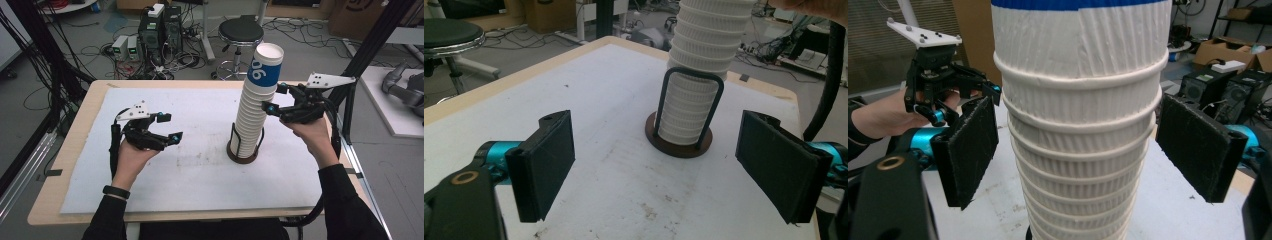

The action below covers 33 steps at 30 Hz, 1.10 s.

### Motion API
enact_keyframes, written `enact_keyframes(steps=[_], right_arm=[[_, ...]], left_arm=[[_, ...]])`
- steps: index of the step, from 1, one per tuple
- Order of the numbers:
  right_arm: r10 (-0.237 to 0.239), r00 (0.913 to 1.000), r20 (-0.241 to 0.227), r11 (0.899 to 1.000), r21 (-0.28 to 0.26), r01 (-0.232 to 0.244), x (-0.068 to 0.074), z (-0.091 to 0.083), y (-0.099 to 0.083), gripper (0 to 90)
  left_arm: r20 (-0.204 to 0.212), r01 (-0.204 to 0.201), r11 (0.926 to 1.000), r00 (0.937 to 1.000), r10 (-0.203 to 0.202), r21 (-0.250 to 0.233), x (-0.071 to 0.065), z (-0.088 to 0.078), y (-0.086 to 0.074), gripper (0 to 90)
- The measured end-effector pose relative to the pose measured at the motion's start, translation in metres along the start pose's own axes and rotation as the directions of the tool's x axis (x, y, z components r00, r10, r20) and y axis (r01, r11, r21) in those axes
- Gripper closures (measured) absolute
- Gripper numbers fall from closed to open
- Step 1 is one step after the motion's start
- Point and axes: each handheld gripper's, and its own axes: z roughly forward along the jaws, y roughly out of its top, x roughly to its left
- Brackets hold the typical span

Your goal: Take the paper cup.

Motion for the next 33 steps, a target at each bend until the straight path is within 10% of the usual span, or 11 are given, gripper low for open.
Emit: enact_keyframes(steps=[33], right_arm=[[0.008, 0.9997, -0.022, 1.000, 0.003, -0.008, -0.007, 0.017, 0.005, 13.8]], left_arm=[[0.062, -0.016, 0.9999, 0.9980, 0.016, 0.005, -0.012, 0.016, 0.013, 15.9]])
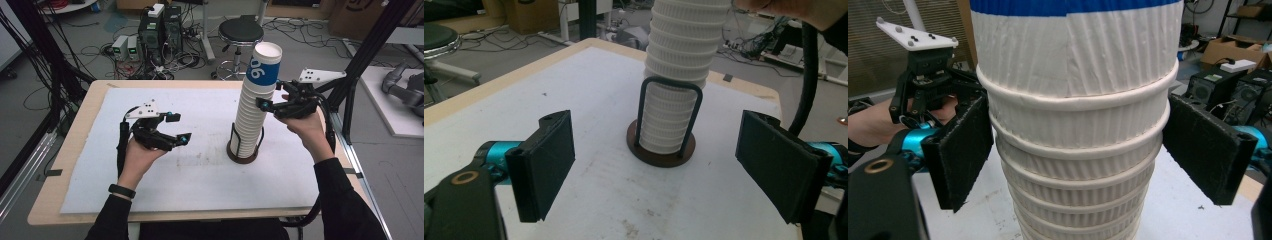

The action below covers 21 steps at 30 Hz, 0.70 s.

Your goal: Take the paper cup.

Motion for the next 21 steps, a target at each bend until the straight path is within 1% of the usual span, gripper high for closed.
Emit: enact_keyframes(steps=[2, 3, 4, 5, 6, 7, 10, 12, 14, 16, 19, 21], right_arm=[[-0.001, 1.0000, 0.002, 1.000, 0.001, 0.001, 0.000, 0.000, 0.000, 13.8], [-0.004, 1.0000, 0.005, 1.000, 0.000, 0.004, 0.000, 0.000, 0.000, 13.9], [-0.009, 0.9999, 0.006, 1.000, 0.000, 0.009, 0.000, 0.000, 0.000, 14.0], [-0.011, 0.9999, 0.007, 1.000, 0.000, 0.011, 0.001, -0.001, 0.000, 14.0], [-0.009, 0.9999, 0.006, 1.000, 0.002, 0.009, 0.001, -0.001, 0.000, 14.0], [-0.009, 0.9999, 0.006, 1.000, 0.002, 0.009, 0.001, -0.001, 0.000, 14.0], [-0.009, 0.9999, 0.008, 1.000, 0.004, 0.009, 0.001, -0.001, 0.000, 14.1], [-0.013, 0.9999, 0.007, 1.000, 0.005, 0.013, 0.001, -0.001, 0.000, 14.1], [-0.016, 0.9998, 0.010, 1.000, 0.005, 0.016, 0.002, -0.001, 0.000, 14.2], [-0.017, 0.9998, 0.012, 1.000, 0.004, 0.017, 0.002, -0.001, 0.000, 14.2], [-0.018, 0.9998, 0.012, 1.000, 0.006, 0.018, 0.002, -0.001, 0.000, 14.3], [-0.017, 0.9998, 0.013, 1.000, 0.006, 0.017, 0.002, -0.002, 0.000, 14.3]], left_arm=[[0.002, -0.003, 1.0000, 1.0000, 0.003, -0.004, -0.001, 0.000, 0.002, 15.9], [0.008, -0.006, 0.9997, 1.0000, 0.006, -0.023, -0.003, 0.001, 0.007, 15.9], [0.008, -0.006, 0.9997, 1.0000, 0.006, -0.023, -0.003, 0.001, 0.007, 15.9], [0.015, -0.005, 0.9993, 0.9999, 0.006, -0.036, -0.005, 0.001, 0.013, 15.9], [0.017, -0.010, 0.9992, 0.9998, 0.010, -0.039, -0.005, 0.002, 0.017, 15.9], [0.017, -0.010, 0.9992, 0.9998, 0.010, -0.039, -0.005, 0.002, 0.017, 15.9], [0.038, -0.009, 0.9983, 0.9992, 0.012, -0.058, -0.007, 0.005, 0.031, 15.9], [0.042, -0.021, 0.9983, 0.9988, 0.023, -0.055, -0.009, 0.007, 0.040, 15.9], [0.045, -0.032, 0.9971, 0.9984, 0.035, -0.069, -0.011, 0.010, 0.048, 15.9], [0.045, -0.044, 0.9964, 0.9979, 0.047, -0.072, -0.012, 0.013, 0.056, 15.9], [0.047, -0.045, 0.9960, 0.9977, 0.049, -0.077, -0.012, 0.017, 0.067, 15.9], [0.057, -0.050, 0.9954, 0.9969, 0.054, -0.082, -0.013, 0.021, 0.076, 15.9]])
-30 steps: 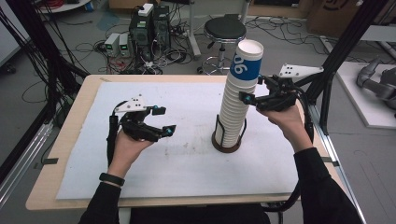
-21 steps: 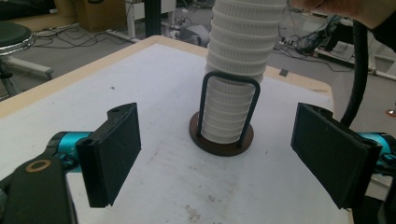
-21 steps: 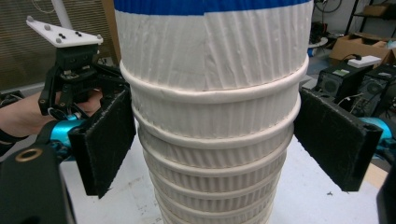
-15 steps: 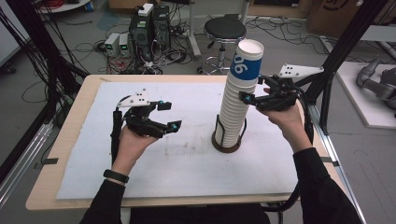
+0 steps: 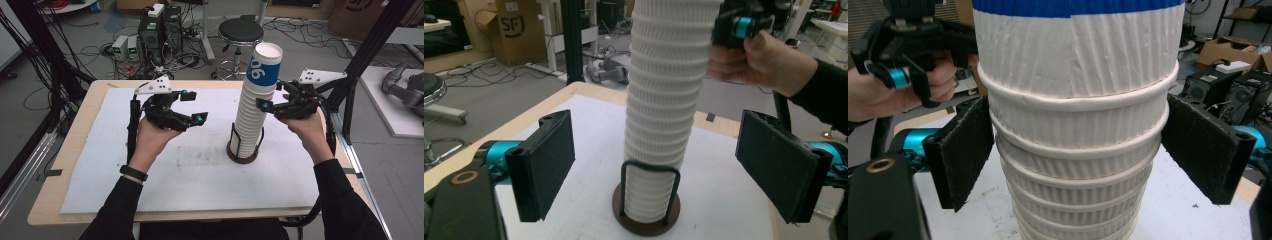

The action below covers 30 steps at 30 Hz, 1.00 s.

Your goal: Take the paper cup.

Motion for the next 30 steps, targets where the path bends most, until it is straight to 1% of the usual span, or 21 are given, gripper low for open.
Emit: enact_keyframes(steps=[3, 10, 14, 17, 23, 26, 29, 30], right_arm=[[-0.002, 1.0000, 0.000, 1.000, 0.000, 0.002, 0.000, 0.000, 0.000, 14.3], [-0.004, 1.0000, 0.000, 1.000, -0.001, 0.004, 0.000, 0.000, 0.000, 14.4], [-0.003, 1.0000, -0.001, 1.000, -0.001, 0.003, 0.000, 0.000, 0.000, 14.3], [-0.004, 1.0000, 0.003, 1.000, 0.000, 0.004, 0.000, 0.000, 0.000, 14.4], [-0.005, 1.0000, 0.003, 1.000, 0.001, 0.005, 0.000, 0.000, 0.000, 14.4], [-0.005, 1.0000, 0.004, 1.000, 0.001, 0.005, 0.000, 0.000, 0.000, 14.4], [-0.006, 1.0000, 0.005, 1.000, 0.000, 0.006, 0.001, 0.000, 0.000, 14.4], [-0.007, 1.0000, 0.005, 1.000, 0.001, 0.007, 0.001, 0.000, 0.000, 14.4]], left_arm=[[0.012, -0.019, 0.9998, 0.9997, 0.019, 0.004, -0.001, 0.007, 0.015, 15.9], [0.041, -0.043, 0.9991, 0.9982, 0.043, -0.004, -0.003, 0.026, 0.048, 15.9], [0.061, -0.042, 0.9988, 0.9972, 0.044, -0.023, -0.004, 0.038, 0.067, 15.9], [0.072, -0.049, 0.9982, 0.9960, 0.052, -0.035, -0.005, 0.047, 0.080, 15.9], [0.092, -0.071, 0.9965, 0.9929, 0.075, -0.043, -0.008, 0.061, 0.101, 15.9], [0.095, -0.082, 0.9956, 0.9918, 0.086, -0.046, -0.009, 0.067, 0.110, 16.0], [0.110, -0.076, 0.9954, 0.9905, 0.082, -0.057, -0.009, 0.072, 0.118, 16.0], [0.115, -0.067, 0.9957, 0.9906, 0.074, -0.064, -0.010, 0.073, 0.120, 16.0]])
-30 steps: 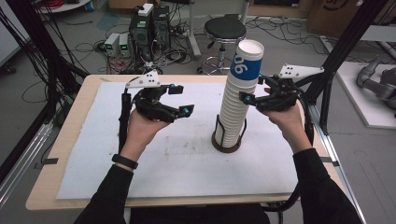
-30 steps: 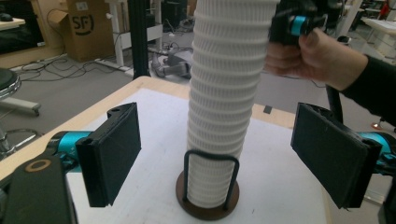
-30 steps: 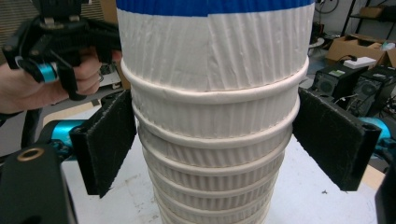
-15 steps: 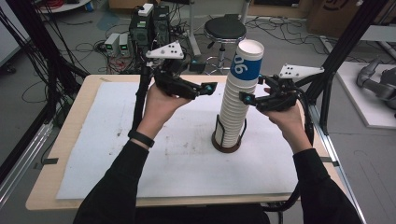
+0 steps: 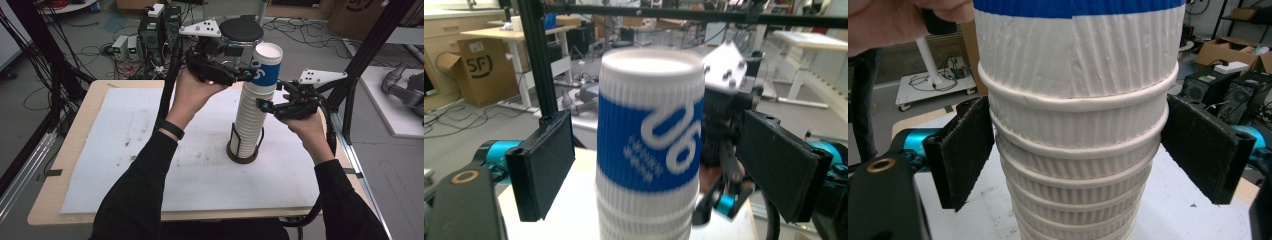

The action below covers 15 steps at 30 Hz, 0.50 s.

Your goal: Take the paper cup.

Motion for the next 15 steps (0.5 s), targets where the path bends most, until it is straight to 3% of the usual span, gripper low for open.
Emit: enact_keyframes(steps=[8, 15], right_arm=[[0.000, 1.0000, -0.001, 1.000, 0.001, 0.000, 0.000, 0.000, 0.000, 14.5], [-0.001, 1.0000, 0.001, 1.000, 0.002, 0.001, 0.000, 0.000, 0.000, 14.5]], left_arm=[[0.022, 0.006, 1.0000, 0.9997, -0.006, 0.005, 0.003, 0.016, 0.016, 16.1], [0.042, 0.035, 0.9992, 0.9985, -0.036, 0.018, 0.008, 0.031, 0.019, 16.8]])
